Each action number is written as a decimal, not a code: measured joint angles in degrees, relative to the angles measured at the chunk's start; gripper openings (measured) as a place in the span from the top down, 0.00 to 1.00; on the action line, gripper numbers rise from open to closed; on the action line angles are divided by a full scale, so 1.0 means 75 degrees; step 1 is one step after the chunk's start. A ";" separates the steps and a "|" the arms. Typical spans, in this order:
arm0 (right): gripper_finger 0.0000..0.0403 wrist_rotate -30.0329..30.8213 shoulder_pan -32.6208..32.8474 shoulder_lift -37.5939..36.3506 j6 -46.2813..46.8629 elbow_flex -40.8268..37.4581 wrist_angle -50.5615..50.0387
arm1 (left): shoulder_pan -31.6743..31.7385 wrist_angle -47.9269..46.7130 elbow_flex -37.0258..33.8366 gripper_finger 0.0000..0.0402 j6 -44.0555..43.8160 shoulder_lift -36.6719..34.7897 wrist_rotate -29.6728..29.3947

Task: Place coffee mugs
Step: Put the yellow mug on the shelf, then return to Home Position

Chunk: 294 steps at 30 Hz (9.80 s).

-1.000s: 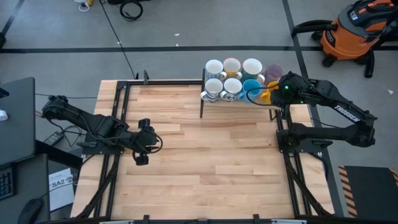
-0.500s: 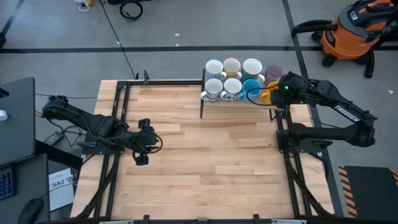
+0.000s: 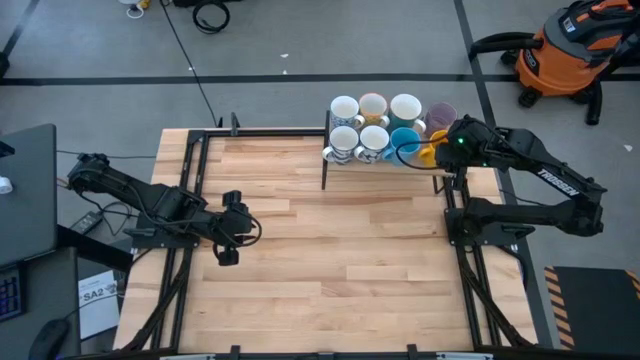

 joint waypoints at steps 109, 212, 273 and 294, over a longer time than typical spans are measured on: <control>0.68 -0.5354 0.1533 -0.1816 0.6015 -0.5744 1.2522 | 0.1792 0.5212 -0.5235 0.68 0.2594 -0.8217 0.1225; 0.68 -0.1918 0.3453 -0.6114 0.5153 -0.8300 1.0231 | 0.1798 0.8058 -0.7472 0.68 0.1742 -0.8213 0.1329; 0.68 -0.1938 0.3456 -0.6117 0.5176 -0.8300 1.0276 | 0.1807 0.7872 -0.7895 0.68 0.2939 -0.8199 0.1017; 0.68 -0.1939 0.3455 -0.6116 0.5177 -0.8300 1.0274 | 0.1807 0.7347 -0.7892 0.68 0.2868 -0.8199 0.0988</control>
